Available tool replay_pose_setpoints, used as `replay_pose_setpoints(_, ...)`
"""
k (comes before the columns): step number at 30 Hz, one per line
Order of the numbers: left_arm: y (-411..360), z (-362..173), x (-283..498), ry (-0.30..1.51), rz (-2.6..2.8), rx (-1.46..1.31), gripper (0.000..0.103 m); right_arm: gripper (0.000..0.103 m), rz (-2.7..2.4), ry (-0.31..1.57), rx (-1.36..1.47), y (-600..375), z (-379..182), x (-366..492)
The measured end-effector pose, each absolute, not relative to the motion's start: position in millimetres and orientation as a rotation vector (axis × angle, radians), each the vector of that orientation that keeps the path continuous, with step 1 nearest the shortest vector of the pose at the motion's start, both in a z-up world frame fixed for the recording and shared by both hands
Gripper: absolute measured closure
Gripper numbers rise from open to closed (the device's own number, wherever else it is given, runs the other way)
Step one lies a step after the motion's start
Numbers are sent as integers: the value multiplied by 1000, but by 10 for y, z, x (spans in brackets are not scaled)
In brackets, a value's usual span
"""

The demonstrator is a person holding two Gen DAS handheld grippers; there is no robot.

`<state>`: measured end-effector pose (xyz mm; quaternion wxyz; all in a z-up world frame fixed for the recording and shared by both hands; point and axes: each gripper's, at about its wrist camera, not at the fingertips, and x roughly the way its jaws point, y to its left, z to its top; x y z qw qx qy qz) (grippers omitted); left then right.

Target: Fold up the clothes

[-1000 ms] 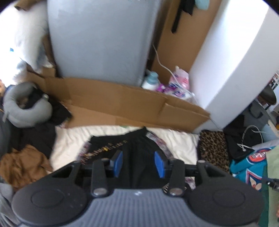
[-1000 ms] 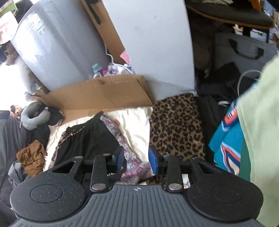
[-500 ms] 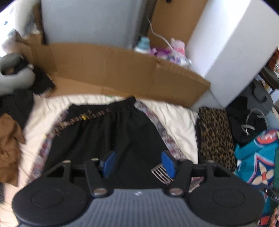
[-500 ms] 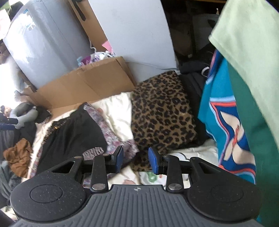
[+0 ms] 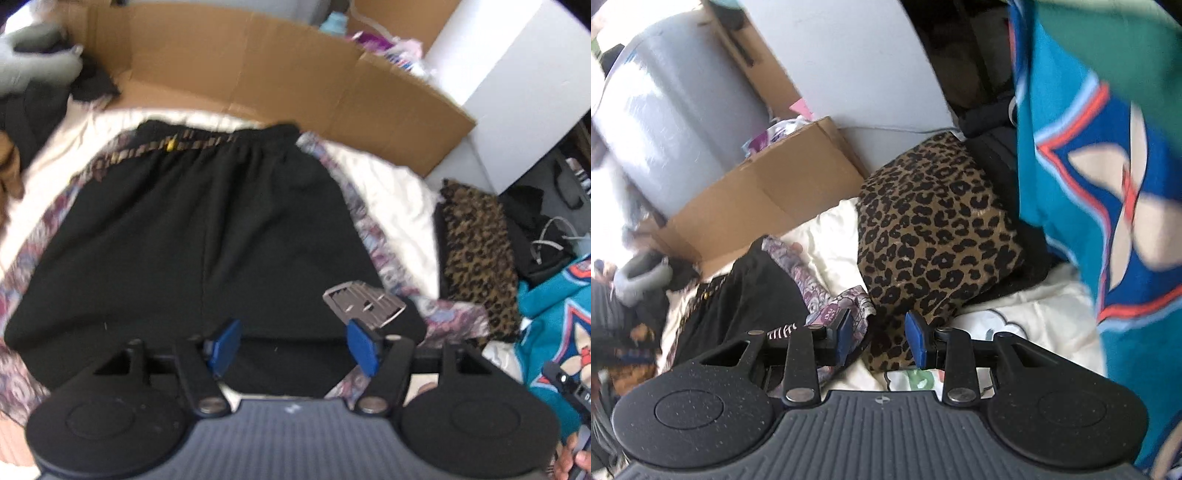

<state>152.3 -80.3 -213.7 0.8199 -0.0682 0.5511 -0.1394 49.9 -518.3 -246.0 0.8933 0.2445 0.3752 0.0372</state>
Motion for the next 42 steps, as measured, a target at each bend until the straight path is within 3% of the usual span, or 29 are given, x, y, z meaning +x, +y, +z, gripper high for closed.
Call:
replay_pose_setpoints(9, -849, -2812, 1439, 1291, -269, -155, 36, 65, 134, 759, 583, -5096, -2930, 702)
replay_pose_setpoints(28, -1251, -3446, 1215, 1352, -368, -170, 35, 62, 188, 753, 693, -5143, -3453, 1282)
replay_pose_setpoints(30, -1294, -3478, 1188, 1343, -385, -159, 36, 64, 190, 762, 679, -5127, -3477, 1335)
replay_pose_setpoints(34, -1369, -3504, 1124, 1313, -395, -71, 38, 96, 195, 786, 659, -5087, -3522, 1404)
replay_pose_setpoints(42, -1349, -3531, 1029, 1293, -414, -56, 39, 99, 204, 776, 631, -5047, -3487, 1393)
